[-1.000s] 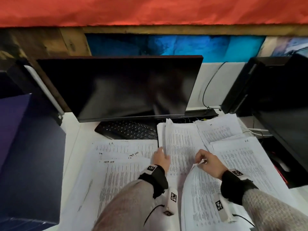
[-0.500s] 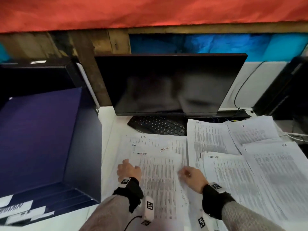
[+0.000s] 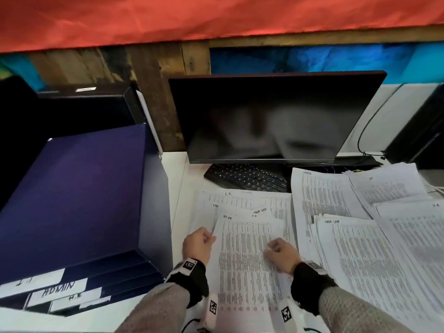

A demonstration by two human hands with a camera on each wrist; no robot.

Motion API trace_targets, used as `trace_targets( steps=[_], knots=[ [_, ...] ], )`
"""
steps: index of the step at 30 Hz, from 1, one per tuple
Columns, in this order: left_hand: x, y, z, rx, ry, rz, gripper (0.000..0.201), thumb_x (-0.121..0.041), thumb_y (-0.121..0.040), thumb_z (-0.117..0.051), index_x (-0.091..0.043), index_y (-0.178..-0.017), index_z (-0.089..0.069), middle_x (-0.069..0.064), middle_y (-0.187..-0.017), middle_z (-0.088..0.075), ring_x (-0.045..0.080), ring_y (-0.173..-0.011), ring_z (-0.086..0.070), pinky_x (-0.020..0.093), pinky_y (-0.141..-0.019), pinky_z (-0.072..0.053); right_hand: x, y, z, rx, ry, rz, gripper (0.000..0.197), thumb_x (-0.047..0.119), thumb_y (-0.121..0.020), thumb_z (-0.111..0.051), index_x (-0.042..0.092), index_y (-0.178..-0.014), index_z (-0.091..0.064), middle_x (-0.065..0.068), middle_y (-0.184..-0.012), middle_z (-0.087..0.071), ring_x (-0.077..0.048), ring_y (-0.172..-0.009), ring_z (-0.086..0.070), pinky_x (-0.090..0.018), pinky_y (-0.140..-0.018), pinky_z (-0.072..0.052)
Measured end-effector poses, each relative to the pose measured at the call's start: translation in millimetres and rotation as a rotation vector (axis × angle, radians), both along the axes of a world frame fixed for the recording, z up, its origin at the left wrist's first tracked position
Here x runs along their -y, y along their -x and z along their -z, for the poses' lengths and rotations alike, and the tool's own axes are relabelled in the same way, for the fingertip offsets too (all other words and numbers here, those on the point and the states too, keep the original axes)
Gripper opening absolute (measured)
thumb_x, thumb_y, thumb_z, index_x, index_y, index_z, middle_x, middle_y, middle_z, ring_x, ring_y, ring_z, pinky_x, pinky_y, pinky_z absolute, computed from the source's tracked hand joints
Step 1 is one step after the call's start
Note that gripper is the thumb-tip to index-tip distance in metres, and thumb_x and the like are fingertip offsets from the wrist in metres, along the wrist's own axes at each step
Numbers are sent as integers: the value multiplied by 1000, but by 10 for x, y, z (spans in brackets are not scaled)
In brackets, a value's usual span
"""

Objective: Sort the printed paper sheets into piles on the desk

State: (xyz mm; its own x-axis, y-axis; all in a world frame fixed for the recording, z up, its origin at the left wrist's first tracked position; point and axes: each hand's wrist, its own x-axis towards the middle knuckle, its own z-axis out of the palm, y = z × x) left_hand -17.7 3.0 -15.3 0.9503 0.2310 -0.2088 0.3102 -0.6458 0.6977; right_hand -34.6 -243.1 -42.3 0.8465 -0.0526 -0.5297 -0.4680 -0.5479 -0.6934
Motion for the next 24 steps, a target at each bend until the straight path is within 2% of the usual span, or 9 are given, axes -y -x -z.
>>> trace_targets(
  steps=[4,6,8,11,13,16,19,22,24],
  knots=[
    [-107,85,25,40,89,173,33,-14,-87,-64,-32,-65,-47,-10,-68,-53,7,-63,-48,9,-57,-36,78,-60,-36,72,9,186,64,15,-74,-74,11,-128,-41,-12,-110,-54,-23,-86,-60,-32,-71,-55],
    [-147,126,81,10,194,210,32,-7,-85,-63,-31,-65,-53,-8,-68,-56,11,-66,-51,16,-65,-43,143,-93,6,71,54,216,72,21,-63,-81,8,-122,-44,-13,-109,-54,-28,-91,-58,-43,-82,-55],
    [-180,157,105,-33,229,239,28,-6,-83,-63,-28,-67,-57,-8,-68,-58,9,-66,-54,24,-68,-49,183,-103,26,50,77,209,56,24,-63,-83,6,-103,-50,-14,-101,-56,-27,-88,-56,-45,-82,-53],
    [-198,169,119,-60,122,347,16,-7,-85,-60,-22,-80,-63,-4,-83,-61,9,-78,-56,17,-73,-45,171,-57,-54,72,48,242,28,19,-72,-79,13,-79,-52,-11,-91,-62,-28,-85,-60,-45,-83,-53],
    [-191,136,134,-42,24,311,20,-3,-86,-56,-14,-101,-64,2,-102,-57,16,-95,-55,19,-85,-43,146,-8,-98,70,20,223,16,16,-78,-73,14,-86,-58,-9,-94,-67,-29,-91,-63,-45,-87,-53],
    [-158,75,123,-112,17,118,29,-1,-89,-47,-13,-114,-55,8,-117,-54,23,-107,-55,30,-95,-44,117,67,-106,58,15,161,11,12,-84,-66,15,-94,-61,-8,-95,-68,-27,-92,-64,-38,-83,-53],
    [-112,31,104,-168,42,44,27,-8,-93,-46,-12,-119,-52,10,-116,-60,25,-106,-58,27,-87,-44,97,110,-152,75,31,167,13,9,-86,-59,11,-99,-60,-9,-96,-67,-26,-89,-62,-30,-73,-49],
    [-56,73,60,-137,78,38,26,-9,-92,-50,-16,-117,-53,3,-106,-65,21,-100,-60,23,-80,-43,90,114,-207,91,8,172,14,9,-87,-57,12,-101,-59,-9,-99,-66,-25,-89,-61,-29,-73,-46],
    [8,122,40,-103,132,87,25,-6,-90,-52,-20,-110,-61,-3,-96,-66,18,-95,-62,24,-83,-48,94,100,-243,111,8,198,13,9,-87,-55,9,-100,-59,-11,-98,-66,-28,-90,-61,-31,-73,-47]
  ],
)
